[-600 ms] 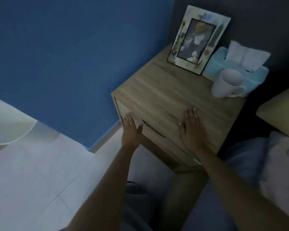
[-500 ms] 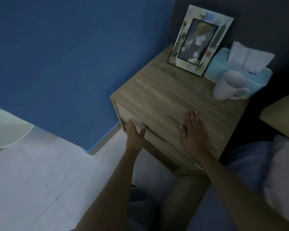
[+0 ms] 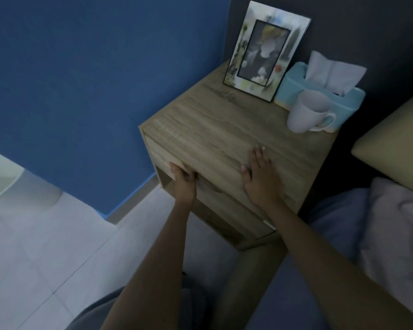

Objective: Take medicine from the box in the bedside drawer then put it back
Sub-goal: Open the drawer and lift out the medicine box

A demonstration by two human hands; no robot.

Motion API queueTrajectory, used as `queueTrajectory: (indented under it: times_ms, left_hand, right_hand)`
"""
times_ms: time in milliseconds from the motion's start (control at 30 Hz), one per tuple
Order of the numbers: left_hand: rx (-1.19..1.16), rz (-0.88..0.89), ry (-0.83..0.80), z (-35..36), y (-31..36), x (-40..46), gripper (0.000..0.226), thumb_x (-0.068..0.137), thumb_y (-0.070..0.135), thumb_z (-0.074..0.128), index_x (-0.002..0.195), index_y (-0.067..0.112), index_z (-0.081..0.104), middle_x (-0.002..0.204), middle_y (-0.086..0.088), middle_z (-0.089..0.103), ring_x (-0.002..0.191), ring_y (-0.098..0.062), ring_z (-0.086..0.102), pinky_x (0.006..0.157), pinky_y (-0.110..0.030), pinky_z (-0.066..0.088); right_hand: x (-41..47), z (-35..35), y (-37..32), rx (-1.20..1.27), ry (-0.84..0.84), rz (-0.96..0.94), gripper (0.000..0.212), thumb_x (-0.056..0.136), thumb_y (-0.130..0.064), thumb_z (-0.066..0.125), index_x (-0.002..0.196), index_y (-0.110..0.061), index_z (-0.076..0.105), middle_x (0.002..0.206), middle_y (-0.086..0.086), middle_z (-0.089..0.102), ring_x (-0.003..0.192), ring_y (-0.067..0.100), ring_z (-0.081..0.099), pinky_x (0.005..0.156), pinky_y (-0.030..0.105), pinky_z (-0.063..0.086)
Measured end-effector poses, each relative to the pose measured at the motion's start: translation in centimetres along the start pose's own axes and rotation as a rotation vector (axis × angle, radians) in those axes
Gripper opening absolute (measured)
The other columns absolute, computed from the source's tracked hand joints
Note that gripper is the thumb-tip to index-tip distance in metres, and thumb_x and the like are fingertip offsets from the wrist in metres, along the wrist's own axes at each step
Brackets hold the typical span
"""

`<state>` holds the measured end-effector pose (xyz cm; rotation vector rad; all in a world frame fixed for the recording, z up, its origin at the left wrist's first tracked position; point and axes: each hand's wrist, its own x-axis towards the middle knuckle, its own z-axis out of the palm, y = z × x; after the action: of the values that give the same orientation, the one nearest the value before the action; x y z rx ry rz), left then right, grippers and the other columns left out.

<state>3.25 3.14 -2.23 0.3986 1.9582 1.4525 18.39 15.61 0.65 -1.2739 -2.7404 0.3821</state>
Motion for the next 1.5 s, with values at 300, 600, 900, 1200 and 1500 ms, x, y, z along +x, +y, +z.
queueTrajectory:
  times_ms: [300, 600, 900, 1200, 1500]
  left_hand:
    - [-0.097, -0.062, -0.018, -4.4, -2.3, -3.5, 0.077, 0.100, 0.034, 0.040, 0.151, 0.022, -0.016, 0.161, -0.010, 0.016, 0.143, -0.032, 0.028, 0.116, -0.043, 0.026]
    - [-0.129, -0.063, 0.050, -8.2, -4.5, -6.9, 0.071, 0.101, 0.034, 0.038, 0.153, 0.023, -0.009, 0.160, -0.006, 0.019, 0.143, -0.028, 0.027, 0.107, -0.029, 0.025]
    - [-0.135, -0.076, 0.076, -10.8, -5.3, -9.1, 0.069, 0.100, 0.033, 0.042, 0.154, 0.024, 0.000, 0.157, -0.005, 0.027, 0.141, -0.028, 0.032, 0.117, -0.045, 0.027]
    - [-0.097, -0.084, 0.105, -12.3, -6.0, -10.3, 0.068, 0.099, 0.035, 0.042, 0.154, 0.025, 0.003, 0.159, -0.003, 0.023, 0.142, -0.029, 0.029, 0.117, -0.047, 0.025]
    - [-0.048, -0.068, 0.352, -12.9, -4.2, -10.8, 0.075, 0.094, 0.039, 0.053, 0.154, 0.026, 0.009, 0.159, -0.002, 0.025, 0.143, -0.027, 0.030, 0.113, -0.043, 0.028]
  right_hand:
    - [0.0, -0.5, -0.3, 0.005, 0.008, -0.005, 0.059, 0.102, -0.038, 0.022, 0.153, -0.009, 0.011, 0.162, 0.008, 0.011, 0.150, 0.020, 0.004, 0.122, 0.040, 0.006]
    - [0.0, -0.9, -0.6, -0.004, 0.016, 0.001, 0.057, 0.103, -0.032, 0.026, 0.152, -0.007, 0.015, 0.161, 0.011, 0.013, 0.149, 0.023, 0.007, 0.122, 0.040, 0.007]
    - [-0.1, -0.9, -0.6, -0.001, 0.019, 0.008, 0.057, 0.103, -0.033, 0.025, 0.152, -0.007, 0.015, 0.161, 0.010, 0.013, 0.149, 0.022, 0.007, 0.122, 0.040, 0.007]
    - [0.0, -0.5, -0.3, 0.026, 0.011, 0.019, 0.058, 0.103, -0.036, 0.022, 0.153, -0.007, 0.013, 0.162, 0.010, 0.011, 0.149, 0.021, 0.006, 0.121, 0.037, 0.003]
    - [-1.4, -1.5, -1.9, 0.196, 0.098, 0.086, 0.058, 0.103, -0.036, 0.024, 0.150, -0.002, 0.020, 0.160, 0.016, 0.017, 0.149, 0.025, 0.011, 0.122, 0.042, 0.010]
